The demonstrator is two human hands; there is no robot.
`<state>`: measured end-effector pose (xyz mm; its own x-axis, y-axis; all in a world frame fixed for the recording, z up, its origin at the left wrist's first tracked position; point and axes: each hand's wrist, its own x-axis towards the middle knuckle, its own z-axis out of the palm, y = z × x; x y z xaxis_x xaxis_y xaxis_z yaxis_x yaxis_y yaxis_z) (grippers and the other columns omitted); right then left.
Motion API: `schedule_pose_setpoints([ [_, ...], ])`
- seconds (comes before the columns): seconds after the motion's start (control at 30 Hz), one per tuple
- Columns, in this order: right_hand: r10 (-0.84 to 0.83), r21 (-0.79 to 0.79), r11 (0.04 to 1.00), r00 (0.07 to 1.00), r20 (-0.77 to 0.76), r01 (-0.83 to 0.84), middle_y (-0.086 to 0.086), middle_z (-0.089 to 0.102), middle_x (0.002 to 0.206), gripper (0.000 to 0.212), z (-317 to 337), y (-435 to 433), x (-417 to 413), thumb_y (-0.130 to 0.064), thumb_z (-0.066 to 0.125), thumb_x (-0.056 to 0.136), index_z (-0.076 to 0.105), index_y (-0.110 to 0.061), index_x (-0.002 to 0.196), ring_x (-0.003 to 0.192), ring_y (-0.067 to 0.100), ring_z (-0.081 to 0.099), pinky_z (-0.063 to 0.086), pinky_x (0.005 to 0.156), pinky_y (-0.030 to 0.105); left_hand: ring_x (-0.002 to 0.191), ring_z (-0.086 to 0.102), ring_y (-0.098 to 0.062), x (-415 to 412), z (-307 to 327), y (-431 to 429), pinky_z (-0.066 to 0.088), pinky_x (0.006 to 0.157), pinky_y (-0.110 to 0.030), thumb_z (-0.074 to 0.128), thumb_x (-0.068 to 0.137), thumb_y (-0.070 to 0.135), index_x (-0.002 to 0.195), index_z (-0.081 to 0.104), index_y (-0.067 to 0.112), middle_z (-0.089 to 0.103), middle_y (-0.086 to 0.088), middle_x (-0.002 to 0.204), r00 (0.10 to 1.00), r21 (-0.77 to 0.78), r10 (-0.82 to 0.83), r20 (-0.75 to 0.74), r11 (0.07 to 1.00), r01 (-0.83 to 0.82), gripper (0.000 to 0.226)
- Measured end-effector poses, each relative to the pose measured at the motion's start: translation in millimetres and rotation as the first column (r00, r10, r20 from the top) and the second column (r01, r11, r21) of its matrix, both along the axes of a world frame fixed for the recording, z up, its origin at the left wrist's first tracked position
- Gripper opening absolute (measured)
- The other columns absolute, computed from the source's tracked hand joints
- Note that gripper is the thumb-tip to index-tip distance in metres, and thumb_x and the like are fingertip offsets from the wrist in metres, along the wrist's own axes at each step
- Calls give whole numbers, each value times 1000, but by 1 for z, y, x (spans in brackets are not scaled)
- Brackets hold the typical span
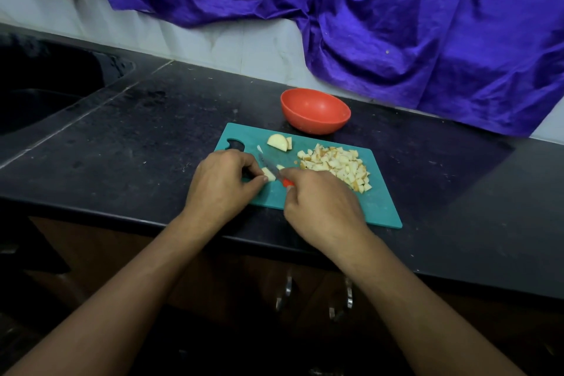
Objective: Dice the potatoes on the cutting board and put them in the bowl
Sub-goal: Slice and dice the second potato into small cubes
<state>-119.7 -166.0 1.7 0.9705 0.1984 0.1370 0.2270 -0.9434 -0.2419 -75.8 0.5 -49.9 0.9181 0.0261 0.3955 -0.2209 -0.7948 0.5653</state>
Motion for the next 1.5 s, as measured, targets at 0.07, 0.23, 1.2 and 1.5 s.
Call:
schedule_pose_setpoints([
  [0.07, -5, -46, 999, 1000, -21, 4, 2, 67, 119, 39, 7, 5, 7, -24, 52, 99, 61, -30, 136, 107, 25, 62, 50, 78, 36, 91, 65, -7, 0, 0, 0, 56, 83, -38, 79, 85, 38, 89, 78, 30, 73, 16, 89, 1000, 8, 2, -8, 1000, -2, 9],
  [0.23, 34, -104, 994, 999, 19, -32, 4, 66, 111, 42, -6, 13, 2, -24, 52, 99, 55, -26, 141, 101, 26, 63, 44, 72, 36, 90, 66, -6, -1, 2, -1, 57, 84, -38, 78, 86, 37, 89, 78, 29, 73, 16, 89, 1000, 12, 9, -12, 1000, -9, 8],
  [1.2, 114, -138, 986, 986, 118, -97, 1, 65, 107, 53, -20, 12, -10, -23, 49, 101, 42, -25, 154, 96, 24, 63, 41, 70, 35, 83, 67, -3, -6, 4, 2, 53, 78, -25, 77, 85, 26, 87, 79, 28, 73, 19, 83, 1000, -25, 15, -10, 1000, -15, 3],
  [1.5, 36, 389, 921, 995, -91, 3, -13, 68, 107, 37, -31, -22, -4, -27, 56, 104, 62, -36, 139, 86, 3, 60, 50, 70, 20, 84, 66, -5, -6, 1, 3, 55, 79, -31, 79, 87, 33, 92, 80, 28, 75, 15, 89, 1000, 8, 29, -3, 1000, -29, 8],
])
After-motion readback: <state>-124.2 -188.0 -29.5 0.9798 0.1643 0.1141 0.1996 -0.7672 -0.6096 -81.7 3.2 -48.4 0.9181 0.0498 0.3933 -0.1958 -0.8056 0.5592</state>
